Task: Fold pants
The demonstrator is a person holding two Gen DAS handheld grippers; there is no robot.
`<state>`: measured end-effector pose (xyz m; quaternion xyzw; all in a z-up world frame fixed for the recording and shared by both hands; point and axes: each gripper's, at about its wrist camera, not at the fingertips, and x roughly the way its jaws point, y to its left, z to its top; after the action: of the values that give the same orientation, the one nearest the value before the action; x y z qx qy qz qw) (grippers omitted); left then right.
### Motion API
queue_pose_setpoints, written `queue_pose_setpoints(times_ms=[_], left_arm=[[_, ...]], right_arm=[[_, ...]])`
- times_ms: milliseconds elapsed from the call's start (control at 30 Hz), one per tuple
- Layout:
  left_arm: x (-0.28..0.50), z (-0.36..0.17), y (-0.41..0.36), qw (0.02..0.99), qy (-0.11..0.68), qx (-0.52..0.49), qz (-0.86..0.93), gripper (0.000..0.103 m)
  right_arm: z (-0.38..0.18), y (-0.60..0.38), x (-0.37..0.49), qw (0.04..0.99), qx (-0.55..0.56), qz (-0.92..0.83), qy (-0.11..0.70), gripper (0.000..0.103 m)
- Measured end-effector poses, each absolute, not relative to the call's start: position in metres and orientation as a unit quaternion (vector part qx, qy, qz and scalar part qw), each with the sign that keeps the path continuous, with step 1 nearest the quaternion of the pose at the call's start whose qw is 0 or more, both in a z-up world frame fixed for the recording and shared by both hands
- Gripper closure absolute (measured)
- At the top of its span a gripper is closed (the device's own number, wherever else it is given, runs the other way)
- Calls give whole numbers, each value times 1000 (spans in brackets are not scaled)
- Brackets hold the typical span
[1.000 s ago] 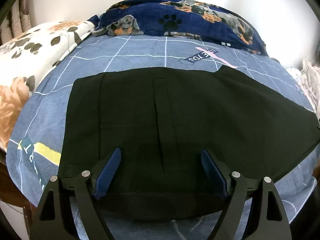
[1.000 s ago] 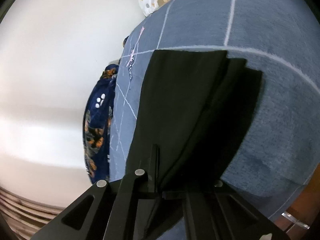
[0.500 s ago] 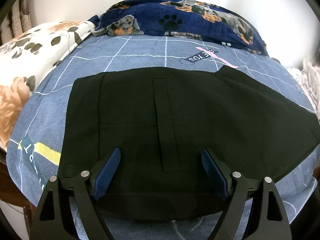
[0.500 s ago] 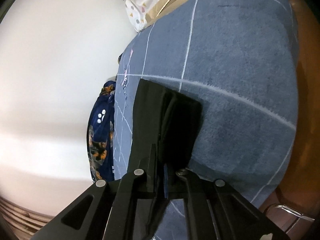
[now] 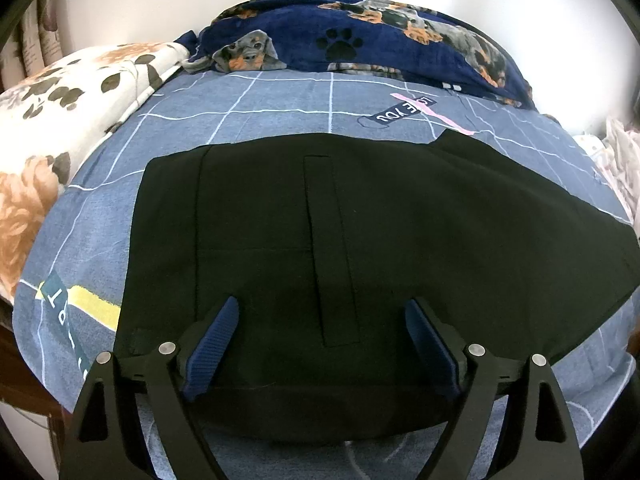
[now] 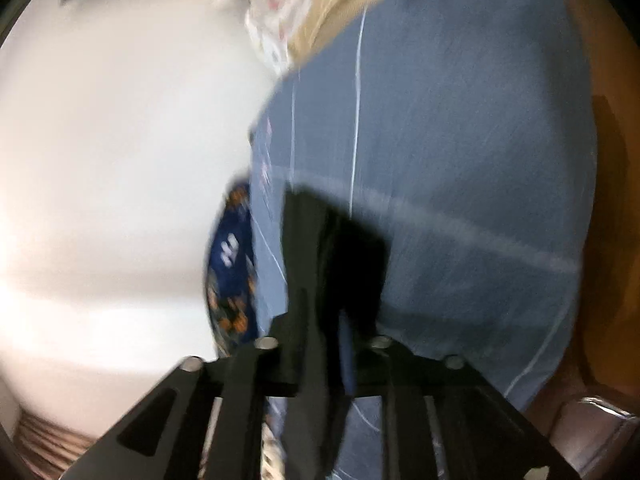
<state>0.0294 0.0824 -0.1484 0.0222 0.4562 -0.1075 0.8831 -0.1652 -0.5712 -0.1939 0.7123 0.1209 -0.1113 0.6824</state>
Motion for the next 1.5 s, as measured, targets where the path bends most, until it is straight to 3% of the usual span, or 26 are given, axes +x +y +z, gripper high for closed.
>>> queue_pose_setpoints(times_ms=[233,567,700,833,1000,1067,1100,1133,1500], left_arm=[[30,-148,83,883,457,22,-108,15],[30,-149,82,883,456,20,-109,14],[30,-149,82,883,456,20,-109,14],[30,-149,82,883,455,20,-109,14],[30,-149,82,884,455,20,-109,13],[30,-149,82,883,455,19,-109,13],[30,-149,82,883,455,19,-109,13],[30,-149,81,884,455,19,-108,13],[31,-148,81,883,455,19,-110,13]], right_arm=[[-186,-595,-188,699,680,-168,144,78],[-192,-583,-168,693,697,-118,143,79],[-193,-577,-153,687,702,-104,154,77],[-185,-571,-138,704,683,-99,171,68],[-179,-569,-114,712,668,-102,191,66],[-174,-565,-104,724,650,-108,204,67],[-172,-563,-99,730,640,-117,211,76],[-172,-562,-95,733,629,-129,226,92],[-169,-557,-94,737,610,-172,237,93]])
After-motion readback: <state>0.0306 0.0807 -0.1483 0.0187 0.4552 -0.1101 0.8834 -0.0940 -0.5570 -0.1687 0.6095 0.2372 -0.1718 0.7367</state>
